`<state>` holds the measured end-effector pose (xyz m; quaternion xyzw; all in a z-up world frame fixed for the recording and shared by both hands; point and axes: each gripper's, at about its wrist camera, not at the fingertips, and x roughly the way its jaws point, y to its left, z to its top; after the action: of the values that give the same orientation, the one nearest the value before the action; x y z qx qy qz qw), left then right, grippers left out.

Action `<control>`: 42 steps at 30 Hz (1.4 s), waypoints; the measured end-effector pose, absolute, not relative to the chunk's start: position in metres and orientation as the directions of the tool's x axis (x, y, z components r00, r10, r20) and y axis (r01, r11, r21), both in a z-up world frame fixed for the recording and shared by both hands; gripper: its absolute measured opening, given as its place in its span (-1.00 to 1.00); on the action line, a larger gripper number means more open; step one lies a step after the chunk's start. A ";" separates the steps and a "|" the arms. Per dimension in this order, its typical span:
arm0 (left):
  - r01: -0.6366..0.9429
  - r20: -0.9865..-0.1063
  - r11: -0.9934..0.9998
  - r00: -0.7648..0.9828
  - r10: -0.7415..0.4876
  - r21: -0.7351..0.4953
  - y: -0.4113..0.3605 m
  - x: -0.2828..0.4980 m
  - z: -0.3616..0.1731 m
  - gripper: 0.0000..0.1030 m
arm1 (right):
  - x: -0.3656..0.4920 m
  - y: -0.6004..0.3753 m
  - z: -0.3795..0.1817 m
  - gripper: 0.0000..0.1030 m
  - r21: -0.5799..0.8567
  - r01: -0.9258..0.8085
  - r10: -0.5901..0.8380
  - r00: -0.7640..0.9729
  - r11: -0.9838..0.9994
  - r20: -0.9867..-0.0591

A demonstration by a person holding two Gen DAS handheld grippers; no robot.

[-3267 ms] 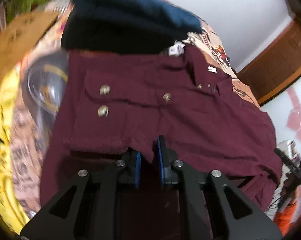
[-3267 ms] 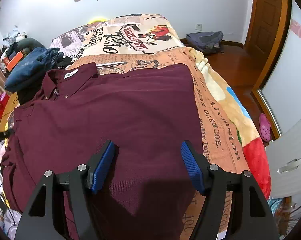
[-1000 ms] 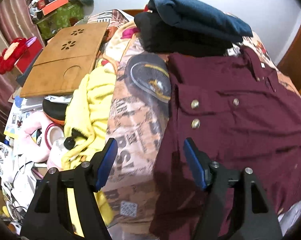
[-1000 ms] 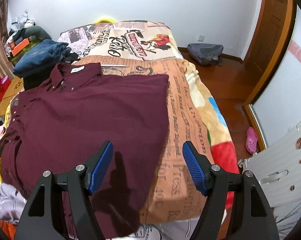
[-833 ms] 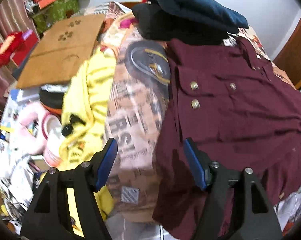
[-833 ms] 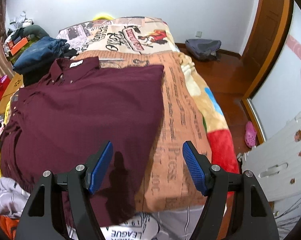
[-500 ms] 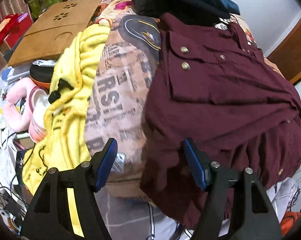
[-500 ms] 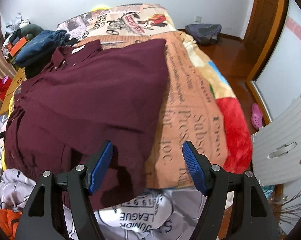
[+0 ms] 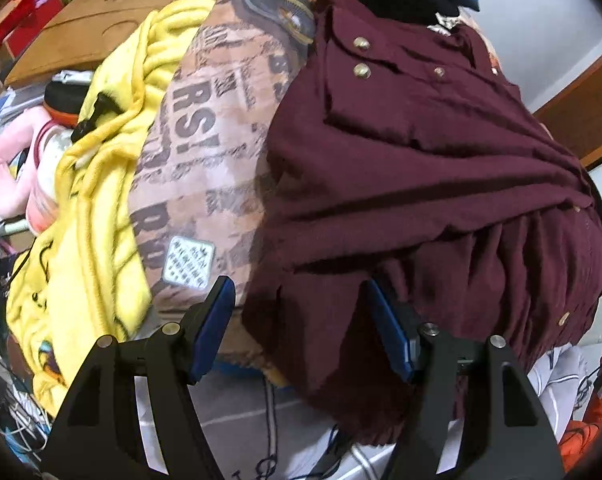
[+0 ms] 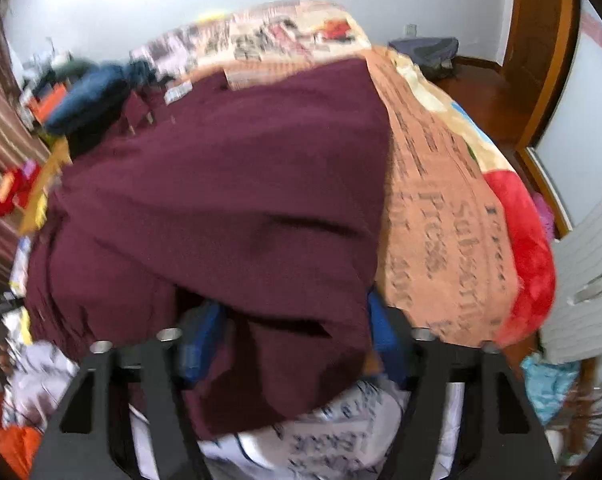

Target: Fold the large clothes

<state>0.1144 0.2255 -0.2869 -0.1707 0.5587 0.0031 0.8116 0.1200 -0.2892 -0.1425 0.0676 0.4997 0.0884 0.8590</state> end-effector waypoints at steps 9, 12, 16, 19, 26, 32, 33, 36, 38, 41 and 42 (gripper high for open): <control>-0.176 -0.860 0.921 0.452 -0.239 -0.348 0.221 0.125 -0.256 -0.89 | 0.125 -0.293 -0.119 -0.83 0.293 -0.092 0.296 0.534 0.952 -0.792; -0.160 -0.815 0.907 0.518 -0.260 -0.391 0.221 0.135 -0.229 -0.91 | 0.132 -0.286 -0.105 -0.85 0.283 -0.140 0.311 0.561 0.949 -0.767; -0.131 -0.771 0.901 0.578 -0.269 -0.413 0.217 0.161 -0.196 -0.92 | 0.149 -0.278 -0.089 -0.86 0.279 -0.186 0.334 0.593 0.942 -0.733; -0.107 -0.731 0.898 0.626 -0.273 -0.428 0.220 0.182 -0.175 -0.92 | 0.163 -0.282 -0.078 -0.88 0.283 -0.192 0.339 0.630 0.940 -0.699; -0.166 -0.766 0.939 0.628 -0.136 -0.303 0.224 0.226 -0.187 -0.92 | 0.208 -0.284 -0.090 -0.88 0.249 -0.137 0.276 0.661 0.959 -0.698; -0.207 -0.847 0.949 0.523 -0.096 -0.236 0.221 0.239 -0.239 -0.91 | 0.223 -0.283 -0.117 -0.88 0.221 -0.103 0.234 0.637 0.970 -0.735; -0.195 -0.850 0.955 0.518 -0.094 -0.224 0.217 0.235 -0.241 -0.89 | 0.220 -0.284 -0.115 -0.87 0.228 -0.103 0.240 0.642 0.968 -0.728; -0.162 -0.855 0.971 0.515 -0.067 -0.174 0.207 0.227 -0.235 -0.78 | 0.214 -0.286 -0.106 -0.81 0.239 -0.115 0.256 0.637 0.964 -0.727; -0.150 -0.859 0.975 0.508 -0.066 -0.163 0.205 0.223 -0.231 -0.65 | 0.208 -0.287 -0.101 -0.73 0.262 -0.135 0.289 0.604 0.956 -0.743; -0.143 -0.858 0.973 0.506 -0.088 -0.183 0.205 0.215 -0.225 -0.18 | 0.200 -0.285 -0.097 -0.60 0.284 -0.153 0.320 0.567 0.946 -0.759; -0.146 -0.859 0.972 0.505 -0.087 -0.185 0.204 0.210 -0.224 -0.04 | 0.194 -0.284 -0.096 -0.53 0.280 -0.163 0.323 0.560 0.946 -0.763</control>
<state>0.2099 0.2042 -0.2236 -0.1174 0.4973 0.0171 0.8594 0.1939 -0.2837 -0.0964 0.0890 0.4484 0.1382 0.8786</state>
